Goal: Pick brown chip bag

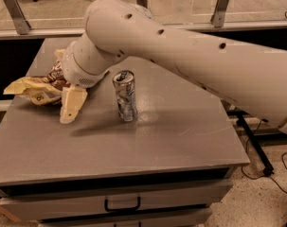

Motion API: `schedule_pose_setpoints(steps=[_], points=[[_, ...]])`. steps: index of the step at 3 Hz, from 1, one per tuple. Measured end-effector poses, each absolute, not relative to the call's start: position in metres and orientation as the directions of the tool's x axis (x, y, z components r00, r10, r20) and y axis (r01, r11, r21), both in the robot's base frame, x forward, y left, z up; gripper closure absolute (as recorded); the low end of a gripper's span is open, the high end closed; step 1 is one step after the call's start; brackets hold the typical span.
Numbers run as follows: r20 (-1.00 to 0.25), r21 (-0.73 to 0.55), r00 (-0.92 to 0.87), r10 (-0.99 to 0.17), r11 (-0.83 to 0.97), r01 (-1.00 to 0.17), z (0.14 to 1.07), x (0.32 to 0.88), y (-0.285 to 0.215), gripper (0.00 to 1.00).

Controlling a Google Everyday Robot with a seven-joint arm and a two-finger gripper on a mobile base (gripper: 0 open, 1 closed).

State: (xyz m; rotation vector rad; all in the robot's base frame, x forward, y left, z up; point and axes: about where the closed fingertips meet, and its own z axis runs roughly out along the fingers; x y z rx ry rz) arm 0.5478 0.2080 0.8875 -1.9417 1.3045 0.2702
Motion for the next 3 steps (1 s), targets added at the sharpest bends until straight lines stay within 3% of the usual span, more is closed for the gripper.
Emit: schedule_pose_setpoints(steps=[1, 3], points=[[-0.568, -0.464, 0.461, -0.681, -0.198, -0.864, 0.881, 0.548, 0.228, 0.18], [-0.582, -0.467, 0.469, -0.665, -0.199, -0.862, 0.88, 0.547, 0.24, 0.65]])
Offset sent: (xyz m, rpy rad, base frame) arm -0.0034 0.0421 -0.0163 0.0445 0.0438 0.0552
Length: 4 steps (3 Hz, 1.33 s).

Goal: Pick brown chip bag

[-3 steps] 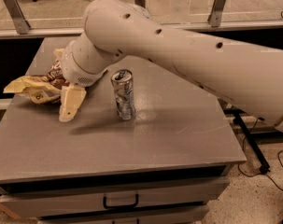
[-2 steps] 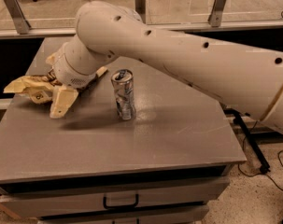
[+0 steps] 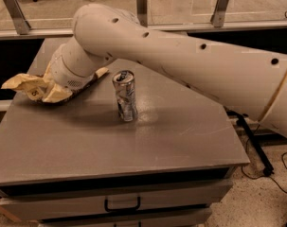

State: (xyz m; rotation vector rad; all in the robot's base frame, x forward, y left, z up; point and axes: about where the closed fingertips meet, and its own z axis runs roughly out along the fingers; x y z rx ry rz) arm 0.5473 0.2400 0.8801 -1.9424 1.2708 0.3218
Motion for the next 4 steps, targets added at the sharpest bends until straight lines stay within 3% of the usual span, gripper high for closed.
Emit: schedule_pose_setpoints(steps=[1, 2, 3, 4], points=[[-0.582, -0.502, 0.465, -0.668, -0.155, -0.851, 0.896, 0.558, 0.23, 0.88], [-0.597, -0.545, 0.476, -0.646, -0.109, -0.831, 0.931, 0.579, 0.205, 1.0], [-0.586, -0.626, 0.527, -0.616, -0.069, -0.777, 0.996, 0.603, 0.165, 1.0], [-0.583, -0.654, 0.546, -0.601, -0.051, -0.755, 1.02, 0.607, 0.165, 1.0]])
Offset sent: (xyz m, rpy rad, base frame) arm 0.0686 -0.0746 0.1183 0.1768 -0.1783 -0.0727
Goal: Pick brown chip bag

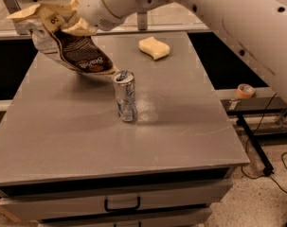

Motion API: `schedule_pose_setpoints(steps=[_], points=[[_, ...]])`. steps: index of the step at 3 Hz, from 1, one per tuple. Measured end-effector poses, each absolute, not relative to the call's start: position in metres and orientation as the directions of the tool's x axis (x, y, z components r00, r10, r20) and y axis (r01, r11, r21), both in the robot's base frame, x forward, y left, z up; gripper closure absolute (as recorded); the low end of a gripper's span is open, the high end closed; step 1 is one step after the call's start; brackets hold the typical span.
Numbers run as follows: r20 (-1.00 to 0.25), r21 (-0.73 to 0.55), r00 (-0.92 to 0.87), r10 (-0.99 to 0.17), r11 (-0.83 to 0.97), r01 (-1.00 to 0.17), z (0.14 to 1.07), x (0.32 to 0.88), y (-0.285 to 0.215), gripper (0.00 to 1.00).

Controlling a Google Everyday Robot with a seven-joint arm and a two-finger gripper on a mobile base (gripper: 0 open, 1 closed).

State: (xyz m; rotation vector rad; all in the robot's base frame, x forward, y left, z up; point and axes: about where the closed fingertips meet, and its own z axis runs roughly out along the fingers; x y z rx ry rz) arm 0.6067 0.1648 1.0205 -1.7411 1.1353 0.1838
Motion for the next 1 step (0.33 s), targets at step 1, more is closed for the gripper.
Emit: schedule_pose_setpoints(steps=[1], points=[[-0.583, -0.652, 0.546, -0.602, -0.055, -0.756, 1.0182, 0.6058, 0.1656, 1.0]])
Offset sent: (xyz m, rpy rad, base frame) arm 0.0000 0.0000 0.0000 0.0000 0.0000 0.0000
